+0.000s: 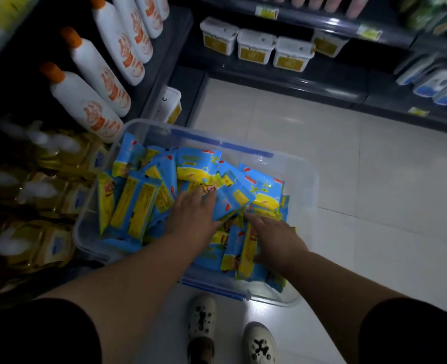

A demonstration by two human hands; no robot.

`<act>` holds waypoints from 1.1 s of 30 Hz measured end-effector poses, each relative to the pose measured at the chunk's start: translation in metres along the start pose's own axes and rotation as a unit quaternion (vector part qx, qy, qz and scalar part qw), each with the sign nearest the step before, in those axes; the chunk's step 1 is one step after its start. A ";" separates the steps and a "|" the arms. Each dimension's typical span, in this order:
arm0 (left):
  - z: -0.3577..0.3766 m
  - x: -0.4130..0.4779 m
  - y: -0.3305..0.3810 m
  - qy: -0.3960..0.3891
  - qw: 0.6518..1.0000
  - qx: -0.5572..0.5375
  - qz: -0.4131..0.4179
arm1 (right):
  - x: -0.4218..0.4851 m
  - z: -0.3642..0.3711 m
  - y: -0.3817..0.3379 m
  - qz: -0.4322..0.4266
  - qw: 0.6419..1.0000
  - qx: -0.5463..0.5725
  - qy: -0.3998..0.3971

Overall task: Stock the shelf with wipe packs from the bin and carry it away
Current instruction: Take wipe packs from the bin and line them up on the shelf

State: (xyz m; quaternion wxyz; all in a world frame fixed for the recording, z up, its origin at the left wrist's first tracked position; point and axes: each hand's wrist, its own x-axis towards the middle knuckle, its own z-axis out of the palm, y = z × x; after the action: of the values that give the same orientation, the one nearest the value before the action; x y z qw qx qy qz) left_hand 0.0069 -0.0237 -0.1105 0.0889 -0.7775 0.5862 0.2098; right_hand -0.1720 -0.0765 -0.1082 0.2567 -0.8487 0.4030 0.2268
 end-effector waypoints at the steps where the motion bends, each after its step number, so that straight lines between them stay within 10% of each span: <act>1: 0.002 0.003 0.000 -0.008 1.000 -0.004 0.000 | 0.000 0.001 0.001 -0.003 1.000 -0.006 0.004; 33: -0.043 -0.037 0.008 -0.042 0.997 0.013 0.069 | -0.042 -0.065 -0.006 -0.020 0.997 0.064 0.046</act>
State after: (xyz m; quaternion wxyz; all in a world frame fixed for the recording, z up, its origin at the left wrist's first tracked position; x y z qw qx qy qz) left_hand 0.0003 -0.0100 -0.0552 0.1086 -0.7247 0.6366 0.2404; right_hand -0.1793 -0.0892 -0.0324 0.2958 -0.8479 0.4112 0.1562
